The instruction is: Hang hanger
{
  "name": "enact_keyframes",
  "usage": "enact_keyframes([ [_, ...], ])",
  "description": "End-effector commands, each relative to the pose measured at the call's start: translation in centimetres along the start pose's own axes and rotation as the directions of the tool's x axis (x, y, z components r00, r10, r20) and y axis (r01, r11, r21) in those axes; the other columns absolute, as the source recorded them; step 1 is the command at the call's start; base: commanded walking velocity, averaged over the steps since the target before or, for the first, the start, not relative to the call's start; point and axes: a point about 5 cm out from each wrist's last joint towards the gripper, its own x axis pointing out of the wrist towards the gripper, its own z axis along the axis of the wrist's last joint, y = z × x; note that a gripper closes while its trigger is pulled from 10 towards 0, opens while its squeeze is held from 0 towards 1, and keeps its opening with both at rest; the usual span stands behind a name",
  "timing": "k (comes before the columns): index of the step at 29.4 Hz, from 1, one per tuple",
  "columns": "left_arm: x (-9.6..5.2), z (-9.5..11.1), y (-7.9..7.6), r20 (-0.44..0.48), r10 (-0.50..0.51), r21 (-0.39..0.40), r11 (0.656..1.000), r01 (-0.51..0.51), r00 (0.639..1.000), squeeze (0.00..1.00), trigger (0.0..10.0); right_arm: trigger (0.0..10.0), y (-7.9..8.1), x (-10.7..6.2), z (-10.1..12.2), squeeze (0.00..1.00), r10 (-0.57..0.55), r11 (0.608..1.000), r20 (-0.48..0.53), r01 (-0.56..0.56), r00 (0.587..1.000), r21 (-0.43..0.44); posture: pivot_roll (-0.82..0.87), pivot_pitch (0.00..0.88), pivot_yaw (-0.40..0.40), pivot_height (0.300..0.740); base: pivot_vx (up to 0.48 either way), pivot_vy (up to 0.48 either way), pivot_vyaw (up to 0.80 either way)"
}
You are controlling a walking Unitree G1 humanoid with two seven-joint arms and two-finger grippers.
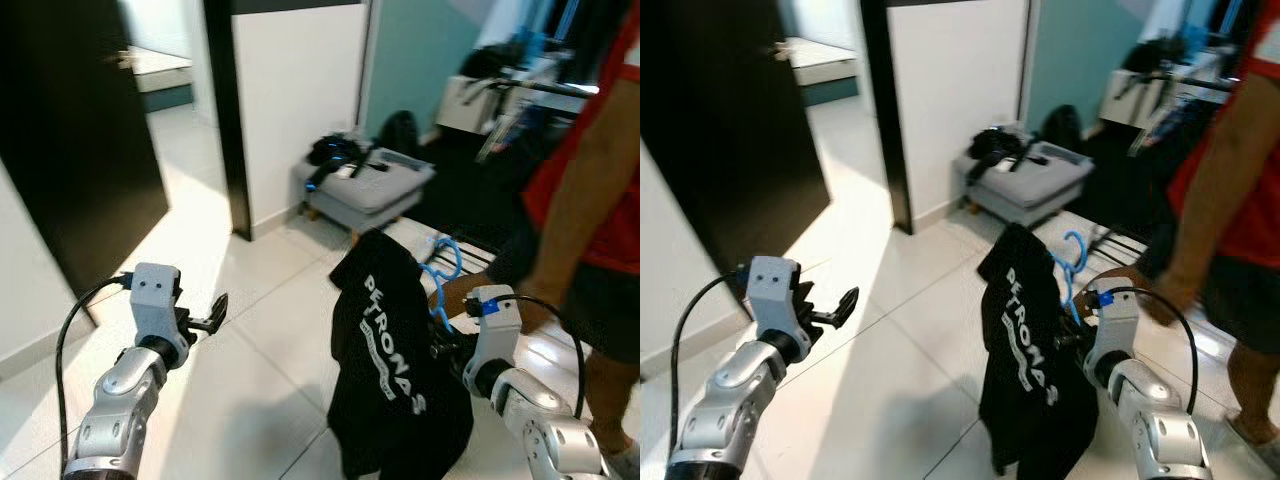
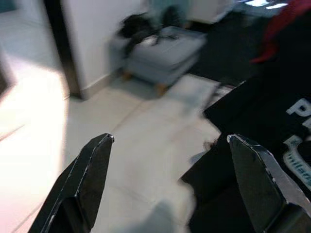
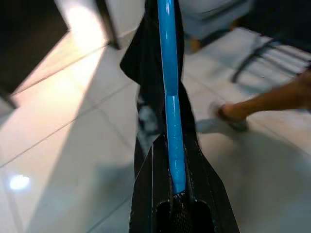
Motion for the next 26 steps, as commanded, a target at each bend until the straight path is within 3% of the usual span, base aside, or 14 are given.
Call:
enact_keyframes([
  [1, -1.0, -1.2, -0.5, -0.048, 0.011, 0.023, 1.000, -0.010, 0.999, 0.00, 10.0, 10.0, 1.4, -0.4, -0.1, 0.00, 0.068, 0.997, -0.023, -0.069, 0.997, -0.035, -0.02, 0.000, -0.045, 0.740, 0.000, 0.000, -0.80],
  [11, -1.2, -0.9, -0.6, -0.034, 0.037, 0.032, 0.999, -0.036, 0.999, 0.00, 10.0, 10.0, 4.5, -2.8, -2.1, 0.00, 0.185, 0.976, -0.149, -0.200, 0.971, -0.091, -0.06, 0.000, -0.038, 0.740, 0.000, 0.000, -0.80],
  [13, -0.8, -0.7, -0.3, -0.018, 0.067, 0.018, 0.998, -0.066, 0.998, 0.00, 10.0, 10.0, 4.2, -2.4, -1.0, 0.00, 0.146, 0.987, -0.081, -0.150, 0.986, -0.051, -0.06, 0.000, -0.041, 0.740, 0.000, 0.000, -0.80],
  [17, 0.0, -0.3, 0.1, 0.003, 0.102, -0.002, 0.995, -0.102, 0.995, 0.00, 10.0, 10.0, 1.7, -1.0, 0.9, 0.00, -0.016, 1.000, 0.050, 0.017, 0.999, -0.018, -0.08, 0.000, -0.028, 0.740, 0.000, 0.000, -0.80],
  [22, 0.4, 0.1, 0.6, 0.011, 0.127, 0.011, 0.992, -0.127, 0.992, 0.00, 10.0, 10.0, 0.6, -0.5, 1.9, 0.00, -0.113, 0.994, 0.104, 0.113, 0.988, 0.001, -0.08, 0.000, -0.022, 0.740, 0.000, 0.000, -0.80],
  [26, 0.8, 0.4, 0.7, 0.023, 0.126, 0.007, 0.992, -0.126, 0.992, 0.00, 10.0, 10.0, 0.1, -0.2, 2.5, 0.00, -0.171, 0.985, 0.155, 0.170, 0.973, 0.021, -0.07, 0.000, -0.018, 0.740, 0.146, 0.000, 0.00],
])
